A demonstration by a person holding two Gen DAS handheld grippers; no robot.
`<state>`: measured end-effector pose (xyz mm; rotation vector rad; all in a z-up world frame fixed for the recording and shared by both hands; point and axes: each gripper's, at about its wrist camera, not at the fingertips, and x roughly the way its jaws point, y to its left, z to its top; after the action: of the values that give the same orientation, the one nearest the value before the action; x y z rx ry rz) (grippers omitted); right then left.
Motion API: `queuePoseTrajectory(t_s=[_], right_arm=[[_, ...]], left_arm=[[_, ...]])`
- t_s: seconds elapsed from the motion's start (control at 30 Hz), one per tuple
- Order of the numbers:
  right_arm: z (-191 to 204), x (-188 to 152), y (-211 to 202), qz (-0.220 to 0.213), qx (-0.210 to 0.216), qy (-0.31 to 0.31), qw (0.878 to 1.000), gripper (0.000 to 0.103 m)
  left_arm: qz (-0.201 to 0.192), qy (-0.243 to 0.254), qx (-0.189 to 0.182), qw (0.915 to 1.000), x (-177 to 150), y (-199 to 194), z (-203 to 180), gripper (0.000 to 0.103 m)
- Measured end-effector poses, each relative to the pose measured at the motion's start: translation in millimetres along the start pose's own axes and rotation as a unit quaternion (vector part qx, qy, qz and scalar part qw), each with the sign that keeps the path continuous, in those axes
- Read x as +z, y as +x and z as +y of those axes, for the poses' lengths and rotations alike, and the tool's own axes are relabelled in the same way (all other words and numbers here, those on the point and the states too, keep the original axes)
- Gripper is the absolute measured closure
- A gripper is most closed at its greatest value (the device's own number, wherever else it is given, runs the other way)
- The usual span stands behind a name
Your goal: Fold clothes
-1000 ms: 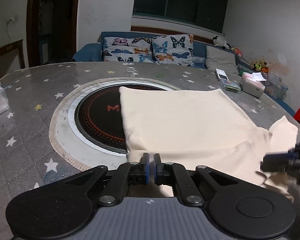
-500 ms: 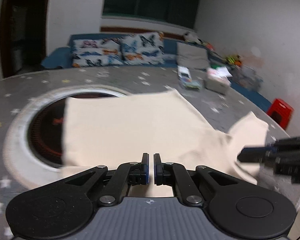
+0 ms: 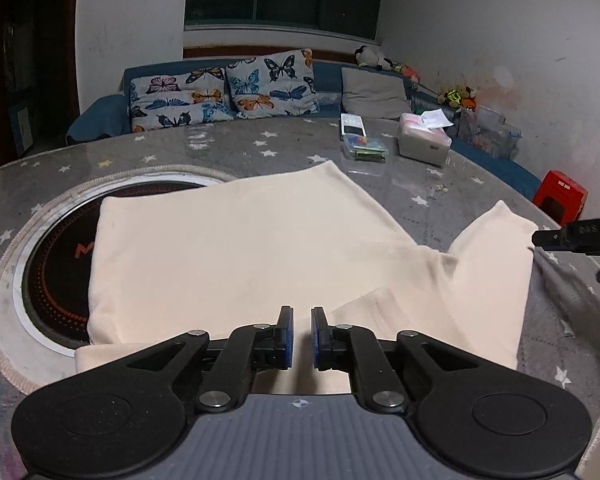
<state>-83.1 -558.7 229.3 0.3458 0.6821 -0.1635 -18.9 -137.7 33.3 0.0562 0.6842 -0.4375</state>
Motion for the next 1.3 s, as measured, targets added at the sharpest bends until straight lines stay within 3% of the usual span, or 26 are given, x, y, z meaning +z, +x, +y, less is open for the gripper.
queuePoseTrajectory(t_s=[0.13, 0.27, 0.37, 0.5, 0.83, 1.13, 1.3], right_arm=[[-15.4, 5.7, 10.5, -0.008, -0.017, 0.025, 1.0, 0.081], [-14.0, 5.7, 15.5, -0.015, -0.023, 0.021, 0.999, 0.08], [-8.1, 5.7, 18.8, -0.015, -0.025, 0.004, 1.0, 0.094], [-3.3, 7.5, 6.1, -0.036, -0.012, 0.004, 0.999, 0.098], [59.6, 20.9, -63.6, -0.072, 0.114, -0.055, 0.989, 0.099], [168.8, 15.8, -100.1, -0.065, 0.245, -0.146, 0.956, 0.099], [227.1, -3.9, -97.4, -0.036, 0.287, -0.2, 0.936, 0.099]], left_arm=[[-0.006, -0.002, 0.004, 1.0, 2.2, -6.6, -0.4, 0.082], [-0.006, -0.004, 0.01, 0.9999, 2.0, -8.3, 0.9, 0.079], [-0.003, -0.007, 0.014, 0.9999, 0.0, -8.8, 2.9, 0.077], [-0.002, -0.009, 0.022, 0.9997, -4.3, -13.6, 9.4, 0.073], [-0.013, -0.027, 0.045, 0.9985, -13.2, -34.3, 35.4, 0.067], [-0.033, -0.059, 0.063, 0.9957, -25.4, -60.9, 65.5, 0.066], [-0.04, -0.076, 0.068, 0.994, -32.9, -71.4, 78.8, 0.066]])
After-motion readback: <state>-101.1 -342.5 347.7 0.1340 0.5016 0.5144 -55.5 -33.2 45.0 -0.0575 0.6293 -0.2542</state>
